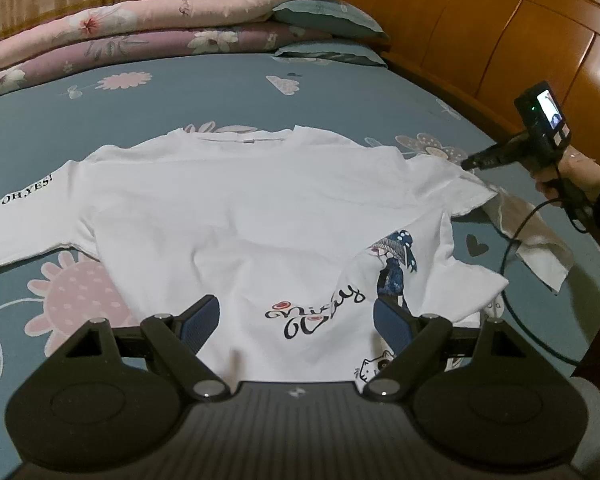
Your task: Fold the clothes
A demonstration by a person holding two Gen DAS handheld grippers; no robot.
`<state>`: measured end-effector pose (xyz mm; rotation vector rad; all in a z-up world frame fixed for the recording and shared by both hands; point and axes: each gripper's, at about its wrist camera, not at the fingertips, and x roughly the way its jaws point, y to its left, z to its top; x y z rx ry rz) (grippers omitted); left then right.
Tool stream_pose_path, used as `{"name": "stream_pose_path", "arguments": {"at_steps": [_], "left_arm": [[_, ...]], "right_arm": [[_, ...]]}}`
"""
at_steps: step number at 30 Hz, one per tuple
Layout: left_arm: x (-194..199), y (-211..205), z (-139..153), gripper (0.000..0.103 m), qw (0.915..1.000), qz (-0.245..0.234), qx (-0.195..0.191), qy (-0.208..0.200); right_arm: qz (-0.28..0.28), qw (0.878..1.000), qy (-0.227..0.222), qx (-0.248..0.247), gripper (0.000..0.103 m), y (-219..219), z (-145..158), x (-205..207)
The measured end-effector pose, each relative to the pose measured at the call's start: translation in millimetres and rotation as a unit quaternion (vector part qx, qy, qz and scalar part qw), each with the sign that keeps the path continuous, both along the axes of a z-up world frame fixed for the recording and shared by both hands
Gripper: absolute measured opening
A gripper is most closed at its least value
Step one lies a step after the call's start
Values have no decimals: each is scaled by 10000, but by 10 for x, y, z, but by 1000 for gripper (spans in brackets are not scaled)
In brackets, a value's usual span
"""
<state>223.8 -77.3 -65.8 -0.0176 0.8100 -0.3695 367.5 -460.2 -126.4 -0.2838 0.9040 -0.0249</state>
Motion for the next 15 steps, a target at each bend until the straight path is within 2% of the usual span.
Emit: {"name": "stream_pose_path", "arguments": {"at_steps": [3, 7, 9, 15], "left_arm": [[43, 46, 14, 84, 9999, 1, -158, 11], [123, 74, 21, 84, 9996, 2, -293, 12], [159, 83, 15, 84, 9995, 9, -322, 8], [222, 131, -84, 85, 9995, 95, -287, 62]], "right_arm": [[263, 9973, -261, 637, 31, 41, 135, 90], [786, 9912, -162, 1049, 50, 276, 76, 408], [950, 9884, -74, 1182, 51, 361, 2, 573], [983, 9821, 385, 1561, 51, 395, -302, 926]]}}
